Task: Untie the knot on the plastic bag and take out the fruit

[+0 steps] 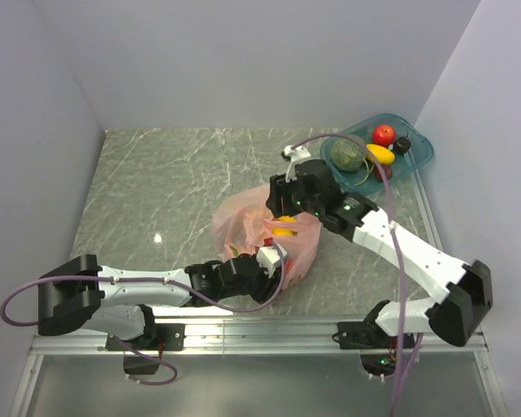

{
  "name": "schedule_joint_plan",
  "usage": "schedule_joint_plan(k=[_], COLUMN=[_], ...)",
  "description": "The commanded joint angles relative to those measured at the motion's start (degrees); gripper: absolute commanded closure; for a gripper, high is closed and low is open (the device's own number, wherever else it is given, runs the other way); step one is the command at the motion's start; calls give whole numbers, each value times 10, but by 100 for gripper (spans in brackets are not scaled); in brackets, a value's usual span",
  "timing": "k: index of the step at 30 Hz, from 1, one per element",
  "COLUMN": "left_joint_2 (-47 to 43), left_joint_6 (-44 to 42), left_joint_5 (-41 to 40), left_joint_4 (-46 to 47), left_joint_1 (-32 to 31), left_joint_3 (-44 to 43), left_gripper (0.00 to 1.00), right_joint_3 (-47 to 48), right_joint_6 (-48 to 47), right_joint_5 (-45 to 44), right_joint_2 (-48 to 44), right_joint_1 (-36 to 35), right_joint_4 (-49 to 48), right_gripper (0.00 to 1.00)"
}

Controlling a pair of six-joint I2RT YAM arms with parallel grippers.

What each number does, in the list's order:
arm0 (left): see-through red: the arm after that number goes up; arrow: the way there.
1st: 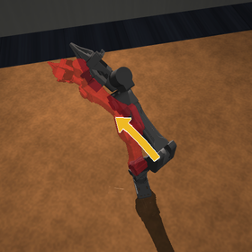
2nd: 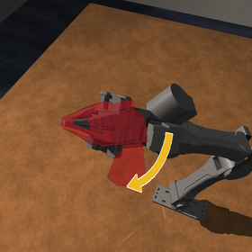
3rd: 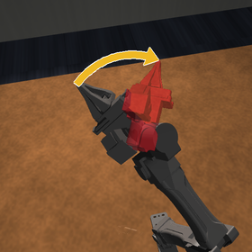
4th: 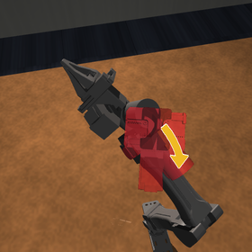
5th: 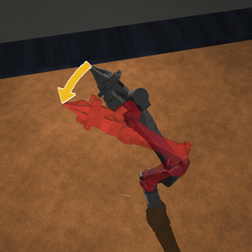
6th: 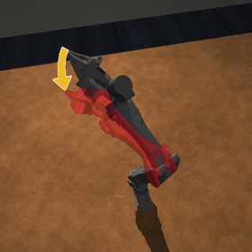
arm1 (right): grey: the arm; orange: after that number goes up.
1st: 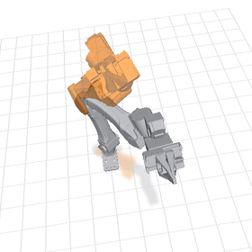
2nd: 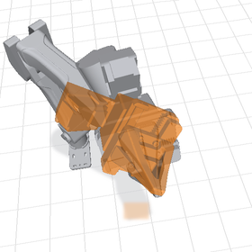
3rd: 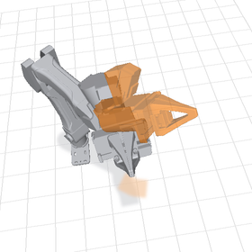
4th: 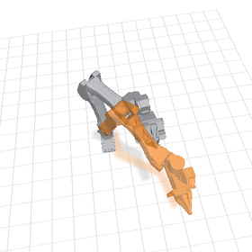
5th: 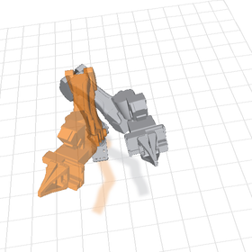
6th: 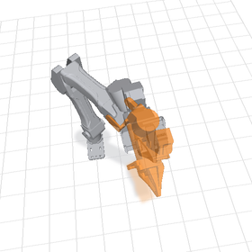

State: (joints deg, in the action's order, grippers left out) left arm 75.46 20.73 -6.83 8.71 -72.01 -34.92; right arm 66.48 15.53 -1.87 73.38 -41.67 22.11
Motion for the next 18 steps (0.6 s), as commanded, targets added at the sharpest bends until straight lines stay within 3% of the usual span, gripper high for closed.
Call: schedule_joint_plan(k=[1, 6, 13, 18], left_joint_2=[-22, -17, -5, 4], left_joint_6=[13, 19, 21, 30], left_joint_5=[-8, -17, -53, -71], left_joint_4=[24, 14, -16, -18], left_joint_1=[-4, -4, -3, -3], left_joint_3=[13, 13, 6, 5], left_gripper=[51, 51, 52, 52], right_joint_3=[-10, -15, -120, -193], right_joint_6=[-7, -8, 15, 70], right_joint_5=[16, 13, -12, -21], right_joint_2=[53, 87, 2, -35], right_joint_1=[-4, -4, -3, -3], right_joint_4=[24, 83, 142, 154], right_gripper=[40, 45, 73, 73])
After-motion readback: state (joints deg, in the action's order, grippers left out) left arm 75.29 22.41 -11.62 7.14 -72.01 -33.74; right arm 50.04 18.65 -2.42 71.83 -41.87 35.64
